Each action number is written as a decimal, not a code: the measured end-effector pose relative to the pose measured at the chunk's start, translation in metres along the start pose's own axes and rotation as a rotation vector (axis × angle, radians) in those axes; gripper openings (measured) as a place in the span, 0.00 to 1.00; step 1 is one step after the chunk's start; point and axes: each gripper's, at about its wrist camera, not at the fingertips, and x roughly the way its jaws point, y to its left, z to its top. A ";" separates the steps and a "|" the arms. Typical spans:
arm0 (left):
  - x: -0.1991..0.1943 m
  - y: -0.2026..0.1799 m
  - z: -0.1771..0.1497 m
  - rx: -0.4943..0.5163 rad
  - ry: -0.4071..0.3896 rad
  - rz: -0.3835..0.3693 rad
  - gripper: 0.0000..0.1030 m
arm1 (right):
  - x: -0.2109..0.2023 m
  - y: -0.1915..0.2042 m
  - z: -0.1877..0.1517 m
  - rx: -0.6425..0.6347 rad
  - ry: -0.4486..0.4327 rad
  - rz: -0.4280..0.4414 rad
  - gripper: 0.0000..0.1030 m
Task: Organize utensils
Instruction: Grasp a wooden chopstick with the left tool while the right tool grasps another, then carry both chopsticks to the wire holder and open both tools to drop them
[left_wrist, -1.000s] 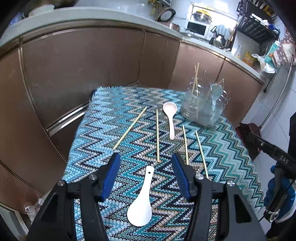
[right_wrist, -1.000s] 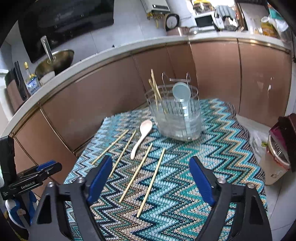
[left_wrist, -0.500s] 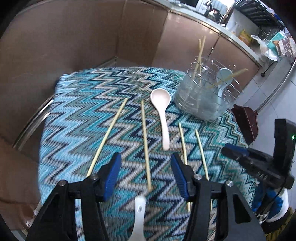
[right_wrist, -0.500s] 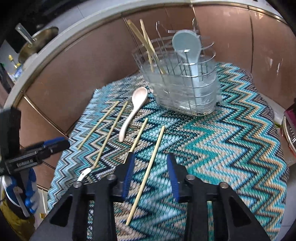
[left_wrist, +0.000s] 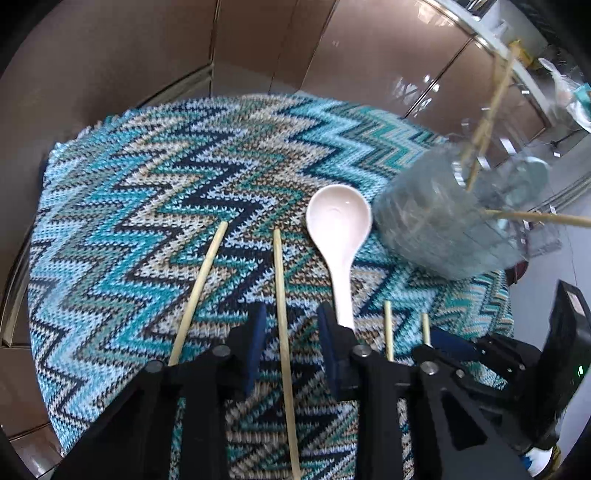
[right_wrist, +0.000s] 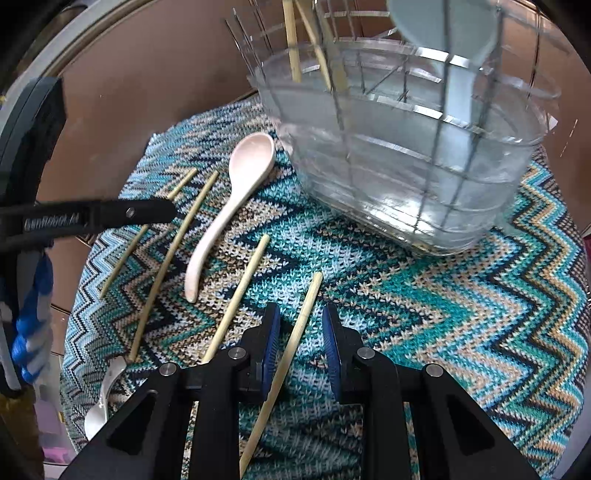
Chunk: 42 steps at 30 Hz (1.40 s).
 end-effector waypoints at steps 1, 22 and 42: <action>0.005 0.001 0.002 -0.002 0.012 0.003 0.22 | 0.000 0.000 0.001 -0.004 0.001 -0.003 0.21; -0.029 -0.004 -0.027 -0.013 -0.153 0.002 0.04 | -0.013 0.002 0.002 0.036 -0.023 -0.005 0.05; -0.156 -0.024 -0.118 -0.045 -0.422 -0.058 0.04 | -0.166 0.067 -0.069 -0.133 -0.388 0.101 0.05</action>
